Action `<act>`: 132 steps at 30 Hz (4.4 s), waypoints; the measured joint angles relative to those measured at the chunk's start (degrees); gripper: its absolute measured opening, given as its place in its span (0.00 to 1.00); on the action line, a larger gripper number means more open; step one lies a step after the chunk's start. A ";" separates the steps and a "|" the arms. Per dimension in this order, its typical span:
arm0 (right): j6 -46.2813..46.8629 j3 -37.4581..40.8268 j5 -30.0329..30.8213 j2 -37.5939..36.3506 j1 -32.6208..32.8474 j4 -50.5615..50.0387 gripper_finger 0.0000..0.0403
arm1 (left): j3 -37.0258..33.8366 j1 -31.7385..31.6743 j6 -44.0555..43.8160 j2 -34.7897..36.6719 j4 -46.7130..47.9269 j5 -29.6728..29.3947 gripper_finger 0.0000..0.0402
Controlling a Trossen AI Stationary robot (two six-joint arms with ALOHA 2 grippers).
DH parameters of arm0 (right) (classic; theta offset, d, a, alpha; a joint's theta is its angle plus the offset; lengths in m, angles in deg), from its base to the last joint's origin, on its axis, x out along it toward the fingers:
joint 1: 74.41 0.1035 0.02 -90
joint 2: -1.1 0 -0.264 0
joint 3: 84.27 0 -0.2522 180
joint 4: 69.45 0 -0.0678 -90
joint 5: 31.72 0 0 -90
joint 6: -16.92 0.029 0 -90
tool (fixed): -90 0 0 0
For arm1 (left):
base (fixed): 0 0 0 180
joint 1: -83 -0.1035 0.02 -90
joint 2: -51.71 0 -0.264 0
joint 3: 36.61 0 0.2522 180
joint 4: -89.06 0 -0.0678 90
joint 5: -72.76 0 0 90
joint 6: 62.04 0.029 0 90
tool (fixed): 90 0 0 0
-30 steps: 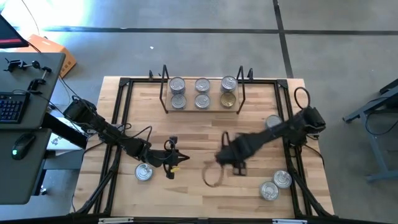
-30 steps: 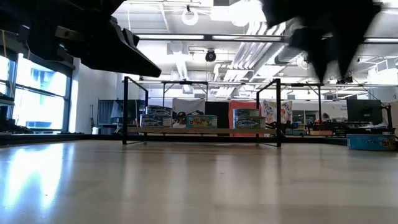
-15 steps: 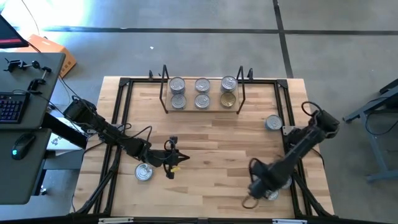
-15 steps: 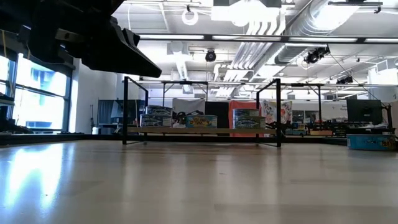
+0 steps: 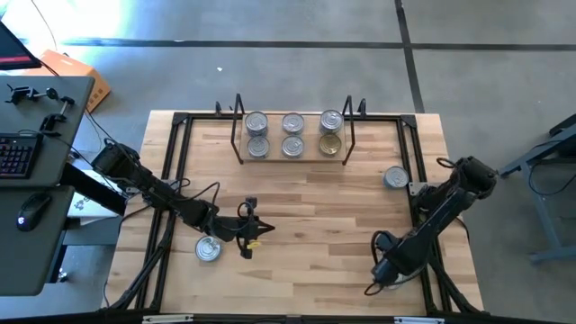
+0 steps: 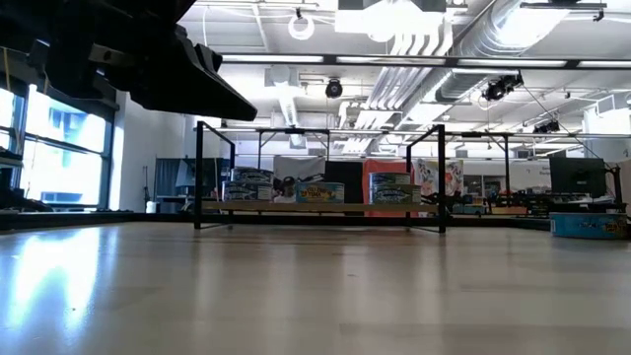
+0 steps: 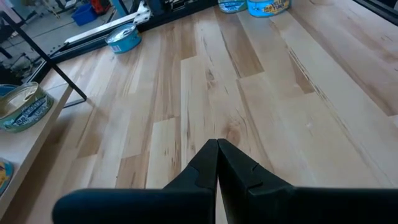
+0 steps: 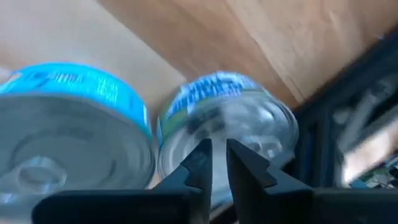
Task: Stack canned seafood by type on shelf
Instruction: Stack the green tuna can on top of the other green tuna can on the shelf
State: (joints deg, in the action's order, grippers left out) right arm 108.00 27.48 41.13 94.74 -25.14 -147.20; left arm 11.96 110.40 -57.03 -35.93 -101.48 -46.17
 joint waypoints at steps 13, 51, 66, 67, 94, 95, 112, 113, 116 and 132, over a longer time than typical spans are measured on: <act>-13.65 0.30 18.82 -0.24 -15.70 12.76 0.03 | 0.00 0.00 1.10 -0.02 -3.72 0.02 0.00; -52.56 -0.88 37.20 13.60 -33.08 59.98 0.03 | 0.26 -10.34 -4.35 -13.09 -5.56 14.13 0.00; -51.55 -0.94 47.83 13.29 -19.64 60.46 0.03 | 0.31 -8.98 -9.77 5.32 18.30 29.39 0.00; -51.04 -0.94 49.77 13.29 -20.21 60.48 0.03 | 0.31 -8.16 -10.82 4.61 17.78 31.77 0.00; -49.00 -0.94 28.87 13.35 -27.22 60.26 0.03 | 0.26 -20.58 -2.06 -9.25 -4.50 23.00 0.00; -47.76 -0.92 30.88 13.35 -25.66 60.09 0.03 | 0.27 -20.21 -1.69 -8.01 -3.31 23.09 0.00; -48.91 -0.94 48.20 13.35 -27.24 63.27 0.03 | 0.31 -9.48 -5.82 -11.86 -6.15 36.72 0.00; -50.22 -0.94 46.34 13.35 -28.27 63.70 0.03 | 0.31 -9.87 -5.62 -13.00 -8.23 36.72 0.00; -54.19 -0.92 39.70 13.35 -30.88 64.42 0.03 | 0.31 -11.92 -4.44 -15.95 -13.40 36.85 0.00; -42.02 -0.92 39.02 13.35 -21.78 55.91 0.03 | 0.33 -22.25 1.09 -6.78 -8.57 32.94 0.00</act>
State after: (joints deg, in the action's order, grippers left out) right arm 65.98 26.55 80.15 108.10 -46.92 -91.29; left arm 12.28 88.15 -55.94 -42.70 -110.05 -13.23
